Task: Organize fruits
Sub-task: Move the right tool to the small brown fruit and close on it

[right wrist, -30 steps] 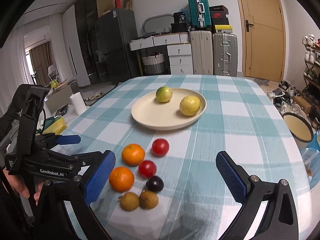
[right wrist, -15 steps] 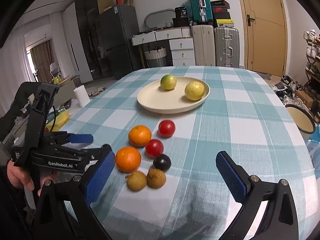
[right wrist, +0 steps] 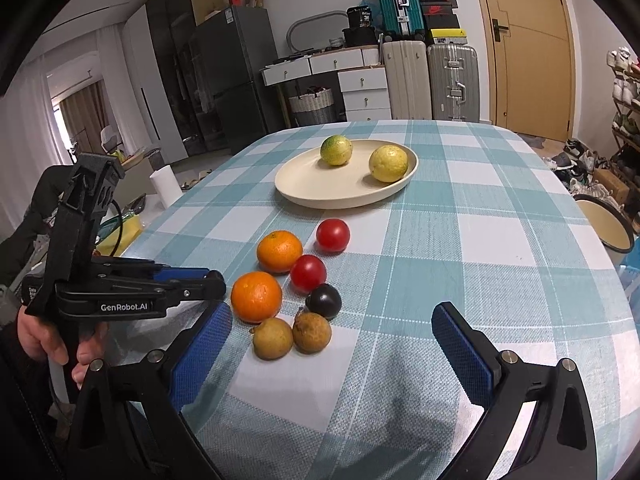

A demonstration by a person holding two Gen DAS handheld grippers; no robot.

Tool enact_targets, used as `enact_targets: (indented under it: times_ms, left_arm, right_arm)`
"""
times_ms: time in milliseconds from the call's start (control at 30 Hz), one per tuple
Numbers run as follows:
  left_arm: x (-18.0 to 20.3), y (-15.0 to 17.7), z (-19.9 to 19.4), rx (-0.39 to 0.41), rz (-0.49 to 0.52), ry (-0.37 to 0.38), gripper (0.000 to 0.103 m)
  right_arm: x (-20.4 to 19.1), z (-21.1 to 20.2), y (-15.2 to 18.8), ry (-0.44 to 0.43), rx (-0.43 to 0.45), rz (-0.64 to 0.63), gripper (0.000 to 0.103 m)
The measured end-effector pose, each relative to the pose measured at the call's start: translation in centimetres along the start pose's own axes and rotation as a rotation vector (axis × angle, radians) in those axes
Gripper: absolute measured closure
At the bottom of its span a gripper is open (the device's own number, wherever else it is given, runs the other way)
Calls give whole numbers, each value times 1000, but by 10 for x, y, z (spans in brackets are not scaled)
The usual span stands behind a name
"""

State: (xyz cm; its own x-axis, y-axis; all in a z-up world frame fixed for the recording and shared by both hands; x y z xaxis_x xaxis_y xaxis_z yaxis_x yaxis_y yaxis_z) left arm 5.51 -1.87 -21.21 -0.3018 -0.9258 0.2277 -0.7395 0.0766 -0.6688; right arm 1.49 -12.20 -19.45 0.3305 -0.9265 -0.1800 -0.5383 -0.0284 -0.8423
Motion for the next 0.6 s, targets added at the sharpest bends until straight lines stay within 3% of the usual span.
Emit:
enact_targets:
  times_ms: [400,533,600]
  left_arm:
    - [-2,-4,-12,19,-23,8,81]
    - [-3,-3,-15,16,-14,5,81]
    - [-3,-1,-17,15,-15,11,81]
  right_arm:
    - [4,5,3,-60,-21,91,2]
    - [5,12,9,-89,-56,143,16]
    - [5,16,12,-96,-71,161,18]
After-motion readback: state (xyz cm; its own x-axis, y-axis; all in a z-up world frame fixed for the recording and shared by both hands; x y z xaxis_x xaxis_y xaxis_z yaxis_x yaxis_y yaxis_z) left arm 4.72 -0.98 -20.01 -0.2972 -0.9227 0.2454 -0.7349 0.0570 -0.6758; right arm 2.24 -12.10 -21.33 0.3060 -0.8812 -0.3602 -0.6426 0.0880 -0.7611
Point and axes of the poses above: each gripper's, at about its wrist camera, not at the fingertips, and z roughly the way its jaws point, x to its right, y to its underside, the point moved 10 cm from there along z, roughly the way its jaws point, and after that the axes turned 9 degrees about x, right-handed, at the moved point
